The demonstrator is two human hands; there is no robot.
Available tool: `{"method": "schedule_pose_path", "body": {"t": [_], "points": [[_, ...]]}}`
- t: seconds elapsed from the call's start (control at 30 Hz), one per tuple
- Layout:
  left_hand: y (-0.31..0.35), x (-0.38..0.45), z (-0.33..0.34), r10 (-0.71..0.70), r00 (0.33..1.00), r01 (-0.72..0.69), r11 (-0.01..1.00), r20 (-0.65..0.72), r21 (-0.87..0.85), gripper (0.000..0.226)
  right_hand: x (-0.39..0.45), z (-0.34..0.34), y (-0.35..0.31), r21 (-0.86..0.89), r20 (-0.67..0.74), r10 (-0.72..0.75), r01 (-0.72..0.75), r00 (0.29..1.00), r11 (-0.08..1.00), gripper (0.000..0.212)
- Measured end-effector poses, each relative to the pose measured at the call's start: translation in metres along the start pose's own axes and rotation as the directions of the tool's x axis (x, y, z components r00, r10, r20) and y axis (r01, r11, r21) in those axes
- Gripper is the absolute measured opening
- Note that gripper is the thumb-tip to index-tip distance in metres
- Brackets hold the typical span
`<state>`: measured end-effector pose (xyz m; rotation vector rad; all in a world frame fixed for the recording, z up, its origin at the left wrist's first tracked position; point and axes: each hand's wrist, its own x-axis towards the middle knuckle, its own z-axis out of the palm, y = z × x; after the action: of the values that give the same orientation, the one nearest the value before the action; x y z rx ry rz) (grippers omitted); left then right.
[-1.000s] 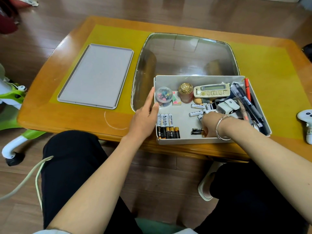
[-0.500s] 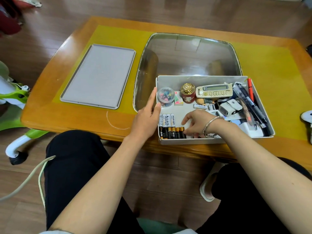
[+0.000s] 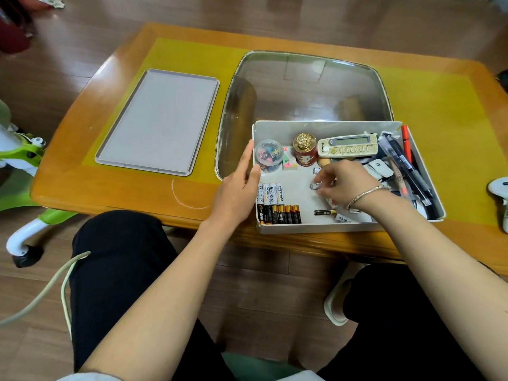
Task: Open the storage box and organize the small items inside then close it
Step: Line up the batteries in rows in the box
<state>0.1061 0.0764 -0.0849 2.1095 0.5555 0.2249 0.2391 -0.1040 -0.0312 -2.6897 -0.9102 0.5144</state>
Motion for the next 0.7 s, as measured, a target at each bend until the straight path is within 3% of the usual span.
{"method": "schedule_pose_path", "body": {"t": [0.1, 0.27, 0.43, 0.5, 0.63, 0.7], "points": [[0.0, 0.0, 0.0, -0.006, 1.0, 0.006, 1.0, -0.002, -0.003, 0.051, 0.003, -0.002, 0.007, -0.146, -0.096, 0.016, -0.03, 0.995, 0.989, 0.012], [0.001, -0.001, 0.001, -0.009, 1.0, 0.009, 1.0, 0.001, 0.003, 0.051, 0.014, 0.015, 0.0, -0.296, -0.069, 0.064, -0.082, 0.996, 0.952, 0.025], [0.002, 0.0, 0.0, -0.006, 1.0, 0.006, 1.0, -0.003, 0.014, 0.052, 0.023, 0.021, -0.006, -0.385, -0.006, 0.073, -0.07, 0.997, 0.92, 0.021], [0.001, -0.001, 0.0, -0.006, 1.0, 0.006, 1.0, -0.007, 0.005, 0.052, 0.021, 0.02, -0.011, -0.38, -0.028, 0.024, -0.033, 0.999, 0.924, 0.02], [0.002, -0.002, 0.001, 0.003, 1.0, -0.003, 1.0, -0.02, 0.021, 0.052, 0.012, 0.02, -0.017, -0.282, -0.197, -0.169, 0.109, 0.966, 0.953, 0.023], [0.003, -0.002, 0.0, -0.005, 1.0, 0.005, 1.0, -0.015, 0.022, 0.052, 0.011, 0.023, -0.023, -0.118, -0.191, -0.164, 0.143, 0.968, 0.983, 0.025]]}}
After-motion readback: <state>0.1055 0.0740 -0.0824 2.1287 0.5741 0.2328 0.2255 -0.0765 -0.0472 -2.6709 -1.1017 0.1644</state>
